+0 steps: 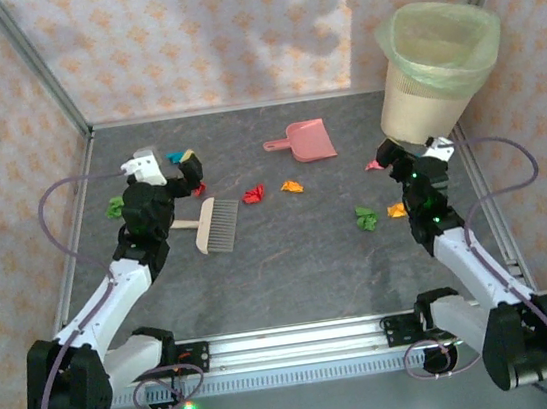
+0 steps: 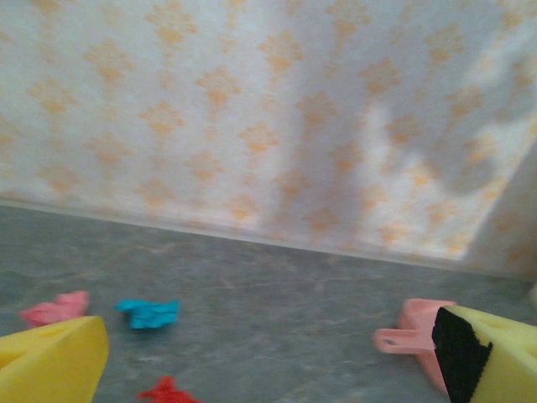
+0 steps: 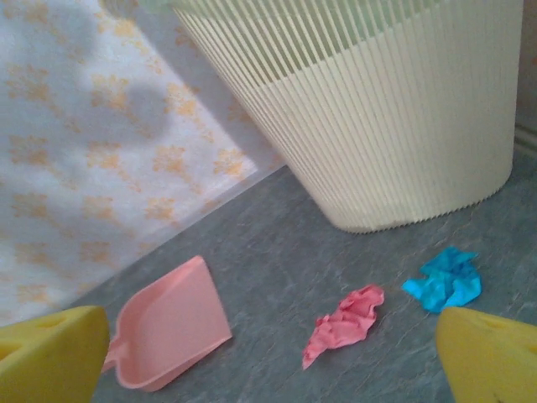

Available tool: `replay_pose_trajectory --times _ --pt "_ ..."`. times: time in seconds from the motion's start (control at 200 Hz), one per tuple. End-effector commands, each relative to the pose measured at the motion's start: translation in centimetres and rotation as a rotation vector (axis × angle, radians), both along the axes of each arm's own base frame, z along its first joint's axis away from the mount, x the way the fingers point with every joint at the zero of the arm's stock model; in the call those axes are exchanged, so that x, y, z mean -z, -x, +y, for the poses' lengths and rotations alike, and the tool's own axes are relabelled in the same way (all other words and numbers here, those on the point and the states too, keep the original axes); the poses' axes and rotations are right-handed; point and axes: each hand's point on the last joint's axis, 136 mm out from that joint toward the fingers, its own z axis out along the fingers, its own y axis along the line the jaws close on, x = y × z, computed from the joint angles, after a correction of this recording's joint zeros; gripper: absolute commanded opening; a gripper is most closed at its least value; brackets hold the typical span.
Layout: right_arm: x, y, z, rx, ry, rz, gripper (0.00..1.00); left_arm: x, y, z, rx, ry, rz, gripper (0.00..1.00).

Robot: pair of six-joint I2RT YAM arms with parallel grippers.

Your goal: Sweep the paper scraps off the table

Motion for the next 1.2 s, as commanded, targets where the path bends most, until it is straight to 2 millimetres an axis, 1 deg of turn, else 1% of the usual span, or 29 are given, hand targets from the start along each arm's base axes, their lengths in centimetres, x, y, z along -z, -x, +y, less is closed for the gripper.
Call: replay_pose_trajectory --times 0.0,0.03,0.04,0.085,0.12,0.18,0.26,0.31,0.34,0.345,0.365,0.415,0.48,0.535,0.601,0.671,0.711,0.811,0.876,0.926,0.991,1.091,1.166,1.196 --pt "0.7 0.0 0.4 -0.01 -0.133 0.026 0.99 -1.9 -1.2 -1.6 0.054 0.209 0.028 1.0" --pt "0.9 -0.2 0.4 -0.008 -0.14 0.046 0.99 -1.7 -1.4 -0.9 0.005 0.251 0.079 1.0" --pt "1.0 -0.2 0.5 -0.012 -0.142 0.053 0.99 -1.0 -1.3 -0.7 -0.015 0.254 0.115 1.0" --pt "1.4 -0.5 0.8 -0.023 -0.152 0.078 0.99 -0.6 -1.3 0.1 -0.077 0.251 0.202 1.0" --pt "1.6 -0.7 1.0 -0.028 -0.163 0.099 0.99 -0.9 -1.5 -0.5 -0.048 0.249 0.217 1.0" --pt "2.0 -1.1 1.7 -0.052 -0.168 0.135 1.0 -1.5 -1.8 -2.3 0.061 0.235 0.193 1.0" --pt "2.6 -1.8 3.3 -0.103 -0.157 0.196 0.98 -1.4 -1.9 -2.6 0.075 0.253 0.198 1.0" --pt "3.3 -2.2 5.0 -0.153 -0.139 0.25 0.95 -1.3 -1.9 -2.6 0.073 0.252 0.204 1.0" --pt "3.3 -2.4 6.1 -0.19 -0.129 0.275 0.93 -1.1 -2.0 -2.5 0.069 0.249 0.214 1.0" --pt "3.2 -2.4 6.3 -0.197 -0.129 0.276 0.92 -1.1 -2.0 -2.5 0.067 0.248 0.217 1.0" --pt "4.0 -2.7 7.2 -0.219 -0.122 0.313 0.92 -1.0 -2.1 -2.4 0.062 0.248 0.222 1.0" --pt "4.5 -2.9 9.6 -0.287 -0.101 0.365 0.89 -0.7 -2.3 -2.3 0.045 0.25 0.239 1.0" --pt "5.4 -2.7 12.5 -0.347 -0.059 0.436 0.88 -0.3 -2.8 -2.5 0.047 0.266 0.262 1.0" --pt "6.0 -2.1 15.1 -0.406 -0.035 0.481 0.85 0.4 -3.4 -3.3 0.074 0.266 0.3 1.0" --pt "6.9 -1.0 18.1 -0.452 -0.023 0.524 0.84 1.3 -3.9 -4.5 0.089 0.304 0.343 1.0" --pt "7.7 0.8 22.4 -0.571 0.018 0.56 0.8 2.8 -4.1 -5.5 0.081 0.315 0.373 1.0" --pt "8.2 2.1 24.3 -0.631 0.072 0.592 0.78 3.8 -4.1 -6.3 0.077 0.31 0.391 1.0" --pt "9.8 4.8 27.1 -0.722 0.187 0.639 0.77 5.6 -3.4 -8.4 0.096 0.244 0.446 1.0" --pt "10.8 6.5 28.8 -0.801 0.188 0.632 0.77 7.0 -2.3 -8.9 0.09 0.179 0.507 1.0" --pt "11.2 7.6 29.9 -0.858 0.183 0.604 0.77 7.9 -1.3 -8.3 0.062 0.133 0.548 1.0" --pt "11.5 8.5 31.0 -0.924 0.19 0.552 0.77 9.4 0.4 -6.1 -0.022 0.075 0.612 1.0" --pt "12.1 8.6 31.1 -0.927 0.202 0.51 0.77 10.7 2.8 -2.2 -0.185 -0.005 0.656 1.0" --pt "12.6 8.8 31.3 -0.936 0.171 0.503 0.77 11.6 4.1 0.4 -0.283 -0.007 0.693 0.99" --pt "12.7 9.0 31.5 -0.943 0.159 0.497 0.77 12.3 4.7 1.6 -0.325 0.005 0.716 0.98"
